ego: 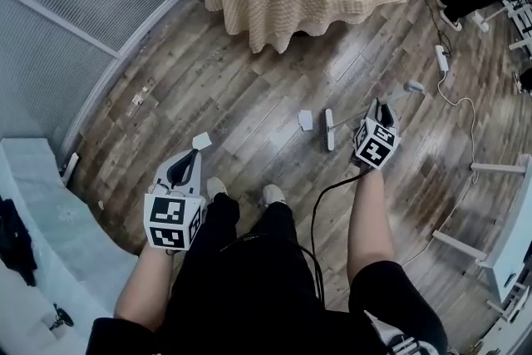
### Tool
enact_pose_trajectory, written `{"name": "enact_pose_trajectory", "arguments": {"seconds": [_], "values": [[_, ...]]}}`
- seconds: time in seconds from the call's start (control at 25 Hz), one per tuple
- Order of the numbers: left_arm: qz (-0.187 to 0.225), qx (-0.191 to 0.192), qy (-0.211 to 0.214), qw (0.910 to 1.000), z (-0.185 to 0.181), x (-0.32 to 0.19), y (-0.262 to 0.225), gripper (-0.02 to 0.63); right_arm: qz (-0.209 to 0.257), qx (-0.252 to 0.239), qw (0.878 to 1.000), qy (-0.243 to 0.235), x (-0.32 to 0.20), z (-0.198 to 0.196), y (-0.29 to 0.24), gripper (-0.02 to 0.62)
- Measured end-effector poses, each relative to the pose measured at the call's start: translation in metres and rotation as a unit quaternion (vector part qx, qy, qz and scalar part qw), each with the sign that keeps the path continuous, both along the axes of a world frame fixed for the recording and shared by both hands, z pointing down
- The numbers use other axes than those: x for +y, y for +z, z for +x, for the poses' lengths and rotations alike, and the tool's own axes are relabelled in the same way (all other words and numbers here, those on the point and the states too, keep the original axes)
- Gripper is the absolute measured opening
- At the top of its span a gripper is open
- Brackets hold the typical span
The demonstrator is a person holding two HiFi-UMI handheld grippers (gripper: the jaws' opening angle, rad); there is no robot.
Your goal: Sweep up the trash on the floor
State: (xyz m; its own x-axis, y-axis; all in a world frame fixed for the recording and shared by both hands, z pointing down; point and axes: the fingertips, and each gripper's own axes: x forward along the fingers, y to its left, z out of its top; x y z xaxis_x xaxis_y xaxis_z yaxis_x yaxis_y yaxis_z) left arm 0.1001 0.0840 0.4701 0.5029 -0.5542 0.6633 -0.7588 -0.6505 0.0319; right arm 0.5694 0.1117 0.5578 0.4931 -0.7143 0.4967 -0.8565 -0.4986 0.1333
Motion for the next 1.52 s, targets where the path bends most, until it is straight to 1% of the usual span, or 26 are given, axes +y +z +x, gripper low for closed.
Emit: {"name": "enact_pose_trajectory", "arguments": {"seconds": [0.08,0.16,0.28,0.4,0.56,0.8,1.08,1.32,1.4,1.52], "values": [[-0.017,0.001,0.000,0.9999,-0.004,-0.004,0.011,-0.002,-0.012,-0.002,1.000,0.004,-0.003,0.000,0.020,0.086],[-0.025,-0.001,0.007,0.9997,-0.006,-0.007,0.020,-0.003,-0.023,-0.002,1.000,0.004,-0.009,-0.004,0.040,0.086],[-0.017,-0.004,0.022,0.9996,-0.011,-0.013,0.027,-0.002,-0.018,0.009,1.000,0.004,-0.027,-0.013,0.049,0.086],[-0.021,-0.001,0.022,0.9996,-0.023,-0.020,0.030,-0.003,-0.019,0.007,1.000,0.010,-0.054,-0.027,0.051,0.086],[-0.033,0.000,0.005,0.9995,-0.053,-0.025,0.037,-0.002,-0.023,-0.002,1.000,0.013,-0.083,-0.056,0.056,0.086],[-0.035,0.005,-0.018,0.9992,-0.098,-0.031,0.042,-0.003,-0.006,-0.029,0.999,0.022,-0.126,-0.094,0.056,0.089],[-0.040,0.008,-0.036,0.9985,-0.139,-0.034,0.048,-0.003,0.013,-0.056,0.998,-0.011,-0.178,-0.159,0.058,0.089],[-0.018,-0.004,-0.032,0.9993,-0.169,-0.041,0.033,-0.002,0.032,-0.087,0.995,-0.030,-0.221,-0.218,0.056,0.094],[-0.016,-0.008,-0.037,0.9991,-0.180,-0.045,0.030,-0.003,0.040,-0.099,0.994,-0.034,-0.234,-0.233,0.055,0.095],[-0.021,-0.011,-0.048,0.9986,-0.194,-0.048,0.030,-0.003,0.052,-0.117,0.991,-0.035,-0.250,-0.245,0.052,0.095]]}}
